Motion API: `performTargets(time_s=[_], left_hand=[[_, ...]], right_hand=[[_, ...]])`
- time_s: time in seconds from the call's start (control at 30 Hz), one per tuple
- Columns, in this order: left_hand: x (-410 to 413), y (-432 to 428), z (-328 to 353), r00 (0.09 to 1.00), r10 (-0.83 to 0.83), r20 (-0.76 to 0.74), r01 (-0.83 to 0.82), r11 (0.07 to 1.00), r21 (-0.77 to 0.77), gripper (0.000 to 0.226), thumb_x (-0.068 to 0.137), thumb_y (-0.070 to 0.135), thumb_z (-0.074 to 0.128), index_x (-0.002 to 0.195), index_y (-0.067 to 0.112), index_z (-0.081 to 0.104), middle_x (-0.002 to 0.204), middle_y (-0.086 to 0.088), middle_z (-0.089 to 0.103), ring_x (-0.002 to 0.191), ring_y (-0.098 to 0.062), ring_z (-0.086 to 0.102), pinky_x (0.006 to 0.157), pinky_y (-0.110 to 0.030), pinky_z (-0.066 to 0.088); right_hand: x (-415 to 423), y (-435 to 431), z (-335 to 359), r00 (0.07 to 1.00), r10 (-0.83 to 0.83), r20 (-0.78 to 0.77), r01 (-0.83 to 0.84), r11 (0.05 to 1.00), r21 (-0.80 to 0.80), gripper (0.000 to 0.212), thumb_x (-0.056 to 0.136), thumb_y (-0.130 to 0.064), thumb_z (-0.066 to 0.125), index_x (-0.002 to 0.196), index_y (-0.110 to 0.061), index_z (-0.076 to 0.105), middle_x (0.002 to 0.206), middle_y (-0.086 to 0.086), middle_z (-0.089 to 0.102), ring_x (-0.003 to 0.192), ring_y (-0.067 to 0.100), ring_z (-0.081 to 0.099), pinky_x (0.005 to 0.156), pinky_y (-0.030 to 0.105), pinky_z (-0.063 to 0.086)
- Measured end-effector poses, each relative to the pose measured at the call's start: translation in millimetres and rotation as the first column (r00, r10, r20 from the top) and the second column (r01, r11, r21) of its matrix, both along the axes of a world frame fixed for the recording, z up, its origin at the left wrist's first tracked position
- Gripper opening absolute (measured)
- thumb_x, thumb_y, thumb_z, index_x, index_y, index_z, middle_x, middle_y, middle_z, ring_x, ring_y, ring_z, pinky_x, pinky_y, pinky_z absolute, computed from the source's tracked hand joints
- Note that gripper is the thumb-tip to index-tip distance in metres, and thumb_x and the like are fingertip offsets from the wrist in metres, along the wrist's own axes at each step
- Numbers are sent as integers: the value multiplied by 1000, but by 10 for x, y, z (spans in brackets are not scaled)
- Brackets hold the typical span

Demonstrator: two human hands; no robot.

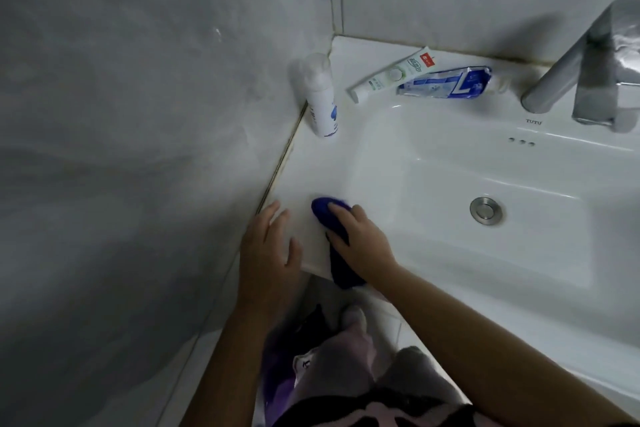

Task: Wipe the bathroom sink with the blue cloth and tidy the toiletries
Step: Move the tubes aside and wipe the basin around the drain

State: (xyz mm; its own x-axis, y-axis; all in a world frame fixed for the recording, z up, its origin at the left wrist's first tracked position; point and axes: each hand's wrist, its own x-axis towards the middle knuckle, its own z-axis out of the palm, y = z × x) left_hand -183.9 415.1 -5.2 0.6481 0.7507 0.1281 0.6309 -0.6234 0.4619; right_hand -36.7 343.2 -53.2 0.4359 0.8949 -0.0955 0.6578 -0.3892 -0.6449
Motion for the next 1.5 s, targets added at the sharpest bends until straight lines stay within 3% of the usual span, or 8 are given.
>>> performTargets(time_s=[0.17, 0.3, 0.43, 0.57, 0.8, 1.13, 1.27, 1.5], left_hand=[[-183, -231, 83, 998, 40, 50, -41, 999, 35, 44, 87, 28, 40, 119, 2, 56, 127, -16, 54, 117, -21, 45, 95, -32, 36], [-284, -464, -10, 998, 49, 28, -50, 999, 3, 43, 87, 26, 39, 117, 1, 58, 126, -16, 55, 116, -23, 46, 94, -36, 40], [-316, -648, -66, 998, 58, -15, -58, 998, -6, 44, 87, 28, 39, 116, 1, 58, 125, -17, 55, 113, -31, 52, 92, -41, 44], [-421, -727, -27, 992, 127, -7, -127, 992, -4, 47, 86, 31, 40, 118, 0, 57, 124, -19, 56, 112, -33, 54, 93, -42, 42], [-585, -693, 37, 981, 193, 1, -192, 980, 49, 47, 85, 30, 41, 118, 1, 56, 119, -19, 59, 107, -33, 58, 94, -44, 40], [-697, -535, 106, 981, 172, 87, -178, 982, 67, 42, 85, 29, 43, 121, 9, 47, 121, -16, 58, 112, -25, 52, 93, -38, 43], [-534, -461, 194, 986, 135, 101, -139, 990, 32, 44, 86, 30, 42, 121, 7, 54, 122, -13, 58, 113, -25, 54, 91, -36, 44], [395, -338, 532, 994, -81, 76, 73, 992, 103, 44, 81, 30, 40, 109, 7, 66, 114, -7, 64, 102, -25, 62, 85, -40, 48]], right_hand=[[106, 92, 40, 1000, 12, 12, -11, 998, -56, 50, 94, -30, 47, 140, -18, 33, 127, 12, 43, 100, 31, 53, 83, 38, 46], [-175, -396, 10, 951, 234, 201, -241, 970, 11, 43, 83, -30, 50, 123, -14, 56, 101, 15, 57, 80, 34, 60, 57, 36, 48], [-96, -201, 27, 996, 56, 67, -52, 997, -53, 47, 92, -31, 50, 136, -18, 41, 116, 13, 49, 94, 32, 55, 72, 38, 47], [-89, -315, 105, 990, -132, -43, 127, 987, -96, 48, 95, -33, 45, 139, -18, 34, 118, 10, 45, 92, 27, 55, 71, 29, 42], [-254, 126, 350, 999, -18, -43, 24, 992, 122, 47, 93, -26, 50, 137, -15, 36, 119, 9, 44, 94, 24, 53, 76, 25, 42], [-301, 504, 301, 988, 34, -151, -38, 999, -24, 56, 90, -31, 55, 140, -16, 34, 127, 10, 39, 111, 26, 45, 91, 28, 38], [-48, 167, 501, 996, 42, -78, -40, 999, 24, 50, 89, -32, 57, 135, -19, 43, 126, 7, 45, 113, 21, 46, 90, 23, 36], [591, -671, 906, 960, -226, 163, 199, 966, 163, 36, 85, -24, 64, 119, -14, 60, 114, 5, 57, 105, 24, 54, 78, 25, 40]])
